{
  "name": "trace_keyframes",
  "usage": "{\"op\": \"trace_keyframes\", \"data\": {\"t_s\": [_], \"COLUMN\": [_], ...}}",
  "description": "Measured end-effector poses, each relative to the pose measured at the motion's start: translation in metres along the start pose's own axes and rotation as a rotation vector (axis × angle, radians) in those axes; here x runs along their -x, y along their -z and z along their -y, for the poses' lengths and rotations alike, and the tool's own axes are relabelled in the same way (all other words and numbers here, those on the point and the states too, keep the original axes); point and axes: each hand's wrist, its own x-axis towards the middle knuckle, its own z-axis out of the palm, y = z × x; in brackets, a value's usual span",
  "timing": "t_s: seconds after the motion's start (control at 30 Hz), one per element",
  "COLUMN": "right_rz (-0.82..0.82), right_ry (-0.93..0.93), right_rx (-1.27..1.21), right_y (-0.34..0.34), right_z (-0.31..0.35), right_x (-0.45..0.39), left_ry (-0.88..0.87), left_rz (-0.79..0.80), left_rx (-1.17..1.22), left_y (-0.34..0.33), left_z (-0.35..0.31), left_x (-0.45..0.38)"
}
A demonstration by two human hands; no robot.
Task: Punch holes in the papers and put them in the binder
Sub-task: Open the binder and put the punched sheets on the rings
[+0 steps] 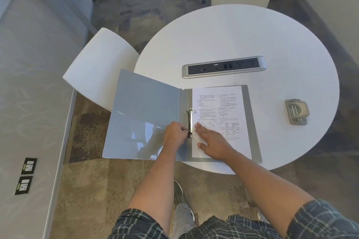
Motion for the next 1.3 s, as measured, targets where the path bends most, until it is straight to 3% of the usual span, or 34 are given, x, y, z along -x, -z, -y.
{"op": "trace_keyframes", "data": {"t_s": [0.27,0.43,0.83,1.3], "right_rz": [0.144,0.177,0.246,0.282], "right_ry": [-0.025,-0.025,-0.063,-0.112], "right_rx": [-0.193,-0.168,-0.126,-0.057], "right_y": [0.002,0.001,0.003,0.003], "right_z": [0.0,0.001,0.005,0.013], "right_x": [-0.002,-0.004,-0.01,-0.015], "left_ry": [0.044,0.083,0.459,0.441], "left_rz": [0.013,-0.056,0.037,0.076], "left_rx": [0.182,0.285,0.492,0.724], "left_y": [-0.004,-0.002,0.0,-0.003], "left_z": [0.008,0.008,-0.004,-0.001], "left_x": [-0.004,-0.006,-0.021,-0.009]}}
